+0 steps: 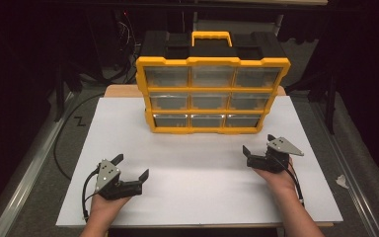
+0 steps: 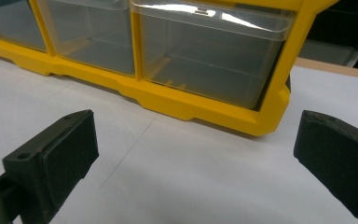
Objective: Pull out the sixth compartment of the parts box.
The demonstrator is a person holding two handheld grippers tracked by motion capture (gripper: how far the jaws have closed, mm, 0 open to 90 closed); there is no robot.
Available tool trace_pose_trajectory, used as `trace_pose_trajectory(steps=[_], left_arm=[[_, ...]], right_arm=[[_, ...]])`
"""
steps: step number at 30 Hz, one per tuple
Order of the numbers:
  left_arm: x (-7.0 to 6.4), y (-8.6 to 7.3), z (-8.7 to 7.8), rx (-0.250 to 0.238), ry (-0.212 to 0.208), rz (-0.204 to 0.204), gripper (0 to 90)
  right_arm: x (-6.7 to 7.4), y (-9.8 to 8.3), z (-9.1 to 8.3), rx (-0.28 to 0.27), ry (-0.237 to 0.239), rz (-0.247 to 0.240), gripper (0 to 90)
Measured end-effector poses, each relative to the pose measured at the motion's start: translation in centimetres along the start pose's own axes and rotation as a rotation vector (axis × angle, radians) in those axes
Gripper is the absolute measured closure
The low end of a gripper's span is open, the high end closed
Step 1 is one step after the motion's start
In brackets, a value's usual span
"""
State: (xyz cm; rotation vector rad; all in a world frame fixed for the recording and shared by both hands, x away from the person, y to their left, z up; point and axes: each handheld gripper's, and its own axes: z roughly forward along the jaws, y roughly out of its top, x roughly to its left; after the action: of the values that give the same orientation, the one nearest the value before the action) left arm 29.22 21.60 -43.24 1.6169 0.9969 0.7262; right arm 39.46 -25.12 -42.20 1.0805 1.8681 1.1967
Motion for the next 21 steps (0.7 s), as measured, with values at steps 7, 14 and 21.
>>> trace_pose_trajectory(steps=[7, 14, 21], left_arm=[[0.0, 0.0, -0.1, -0.003, 0.005, 0.002, 0.3], [0.0, 0.0, -0.1, -0.009, 0.012, 0.006, 0.3], [0.0, 0.0, -0.2, -0.015, 0.013, 0.001, 0.3]], right_arm=[[0.3, 0.2, -1.0, 0.002, -0.002, -0.033, 1.1], [0.1, 0.0, -1.5, 0.015, -0.017, -0.065, 1.1], [0.2, -0.4, -2.1, 0.035, -0.025, -0.108, 1.1]])
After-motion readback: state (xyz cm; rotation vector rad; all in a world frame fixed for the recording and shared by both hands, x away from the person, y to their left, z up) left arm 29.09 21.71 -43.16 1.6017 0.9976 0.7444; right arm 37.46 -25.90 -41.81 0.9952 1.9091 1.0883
